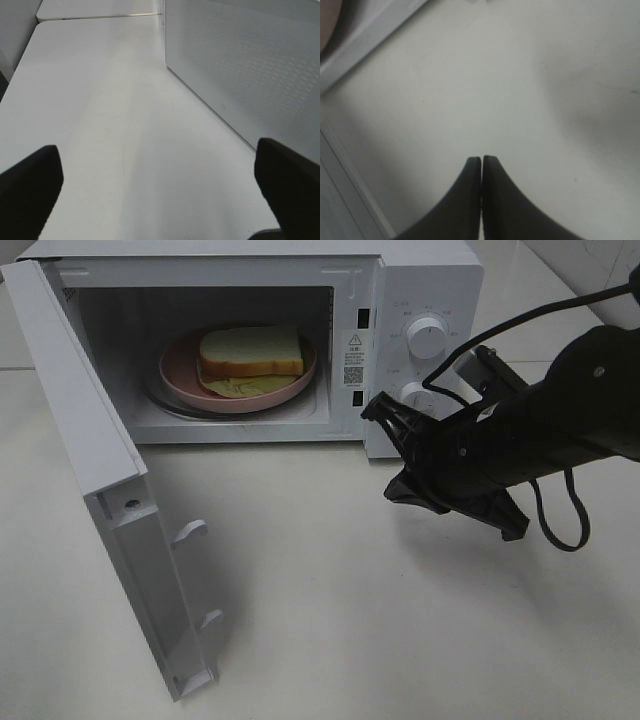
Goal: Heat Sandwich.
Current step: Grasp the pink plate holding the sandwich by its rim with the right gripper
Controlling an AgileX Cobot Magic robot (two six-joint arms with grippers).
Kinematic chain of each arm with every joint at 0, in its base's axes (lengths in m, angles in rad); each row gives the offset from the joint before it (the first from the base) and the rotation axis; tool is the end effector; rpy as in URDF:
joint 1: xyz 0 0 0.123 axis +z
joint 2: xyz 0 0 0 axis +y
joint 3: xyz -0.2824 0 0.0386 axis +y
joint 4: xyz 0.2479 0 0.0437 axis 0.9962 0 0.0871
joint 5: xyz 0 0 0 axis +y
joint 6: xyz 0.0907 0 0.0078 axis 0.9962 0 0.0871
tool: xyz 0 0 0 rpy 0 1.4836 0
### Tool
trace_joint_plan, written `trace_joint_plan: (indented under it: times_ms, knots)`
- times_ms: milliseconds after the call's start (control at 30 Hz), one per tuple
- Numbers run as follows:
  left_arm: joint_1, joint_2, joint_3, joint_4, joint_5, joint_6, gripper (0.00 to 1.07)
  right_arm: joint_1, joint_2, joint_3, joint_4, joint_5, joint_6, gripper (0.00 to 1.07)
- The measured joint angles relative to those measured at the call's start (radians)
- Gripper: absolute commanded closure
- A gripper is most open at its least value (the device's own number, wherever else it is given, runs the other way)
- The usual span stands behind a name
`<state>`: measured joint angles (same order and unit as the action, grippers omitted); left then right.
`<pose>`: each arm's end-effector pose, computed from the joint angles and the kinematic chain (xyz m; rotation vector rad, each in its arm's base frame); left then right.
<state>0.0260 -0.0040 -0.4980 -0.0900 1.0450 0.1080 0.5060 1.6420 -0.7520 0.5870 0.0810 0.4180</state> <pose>-0.0046 -0.0072 0.2781 0.0863 2.0216 -0.0226 0.2666 0.1525 0.1672 0.6137 2.5020 0.6868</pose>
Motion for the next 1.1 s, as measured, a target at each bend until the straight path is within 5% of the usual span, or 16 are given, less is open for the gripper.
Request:
trace_joint_plan:
  times_ms: [200,633,1100]
  knots:
    - [0.000,0.000,0.000,0.000,0.000,0.000,0.07,0.000,-0.027,-0.030,-0.036,0.160,-0.130,1.03]
    - [0.000,0.000,0.000,0.000,0.000,0.000,0.07,0.000,-0.028,-0.189,-0.343,0.514,-0.333,1.01]
    - [0.000,0.000,0.000,0.000,0.000,0.000,0.07,0.000,-0.028,-0.249,-0.455,0.660,-1.270,0.97]
